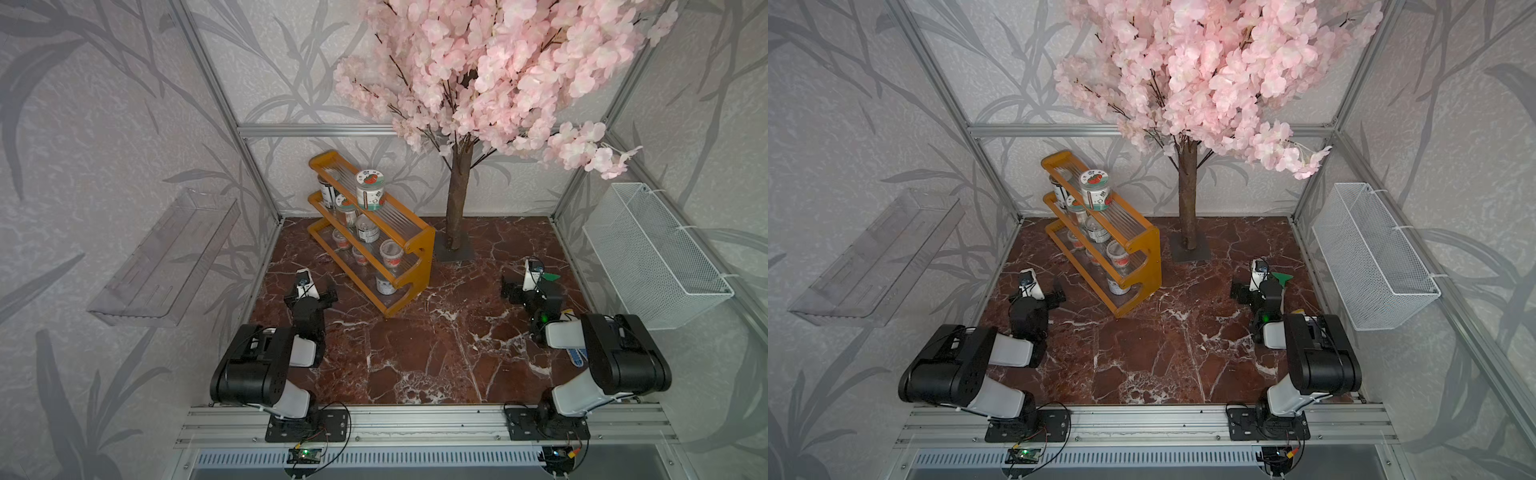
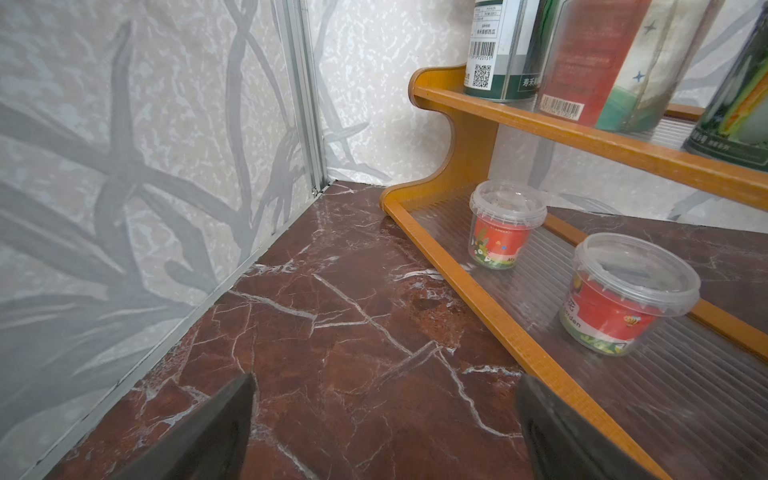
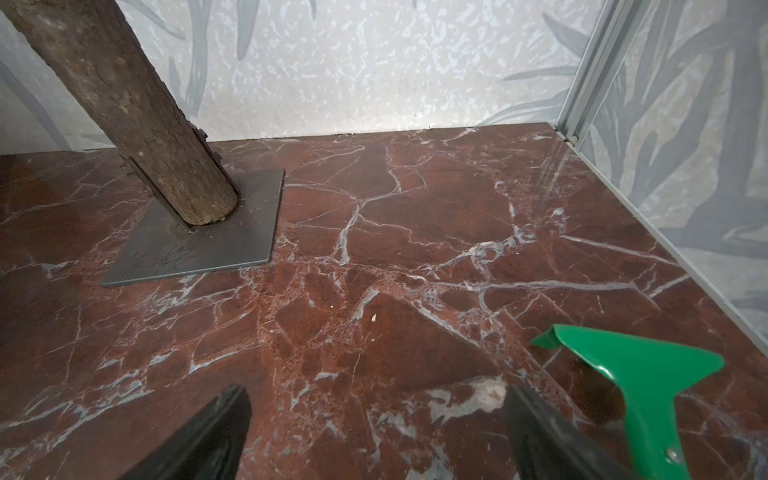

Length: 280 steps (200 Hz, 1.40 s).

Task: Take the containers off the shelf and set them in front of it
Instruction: Move the shelf to the center of the board.

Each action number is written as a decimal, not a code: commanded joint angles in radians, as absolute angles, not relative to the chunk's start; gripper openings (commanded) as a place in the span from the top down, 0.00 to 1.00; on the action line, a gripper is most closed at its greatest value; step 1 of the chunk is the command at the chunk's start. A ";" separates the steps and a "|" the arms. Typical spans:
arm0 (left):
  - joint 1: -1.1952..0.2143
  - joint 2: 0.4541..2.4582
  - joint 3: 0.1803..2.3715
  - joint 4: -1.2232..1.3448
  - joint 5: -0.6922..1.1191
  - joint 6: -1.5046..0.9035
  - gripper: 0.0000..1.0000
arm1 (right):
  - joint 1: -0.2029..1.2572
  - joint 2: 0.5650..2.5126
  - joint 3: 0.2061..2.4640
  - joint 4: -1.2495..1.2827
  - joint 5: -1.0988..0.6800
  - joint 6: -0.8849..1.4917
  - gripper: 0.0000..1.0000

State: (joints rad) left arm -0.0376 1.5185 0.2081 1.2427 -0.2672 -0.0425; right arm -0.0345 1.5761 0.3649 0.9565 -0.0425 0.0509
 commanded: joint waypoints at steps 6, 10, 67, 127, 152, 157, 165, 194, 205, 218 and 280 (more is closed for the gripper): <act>-0.040 1.519 0.218 1.265 -0.266 -0.033 0.00 | -0.029 1.577 0.374 0.961 -0.034 0.048 0.01; -0.039 1.518 0.218 1.266 -0.267 -0.034 0.00 | -0.029 1.576 0.375 0.961 -0.034 0.048 0.01; -0.039 1.518 0.219 1.265 -0.266 -0.033 0.00 | -0.035 1.578 0.376 0.959 -0.038 0.053 0.01; -0.038 1.519 0.221 1.262 -0.265 -0.035 0.00 | -0.051 1.576 0.373 0.963 -0.046 0.070 0.01; -0.040 1.511 0.213 1.281 -0.251 -0.021 0.00 | -0.050 1.565 0.351 1.000 -0.082 0.056 0.01; -0.041 1.496 0.213 1.277 -0.234 -0.010 0.00 | -0.045 1.548 0.340 1.005 -0.079 0.052 0.01; -0.047 1.455 0.224 1.233 -0.216 0.008 0.00 | -0.040 1.504 0.333 0.976 -0.071 0.046 0.01; -0.064 1.236 0.322 0.866 -0.193 -0.012 0.00 | -0.013 1.282 0.372 0.691 -0.084 0.041 0.01; -0.066 1.168 0.334 0.798 -0.149 -0.023 0.00 | 0.003 1.206 0.384 0.617 -0.083 0.077 0.01; -0.066 1.103 0.371 0.666 -0.114 -0.051 0.00 | 0.033 1.114 0.404 0.518 -0.074 0.096 0.01; -0.074 0.910 0.515 0.219 0.228 -0.180 0.00 | 0.170 0.852 0.579 0.026 -0.157 0.280 0.01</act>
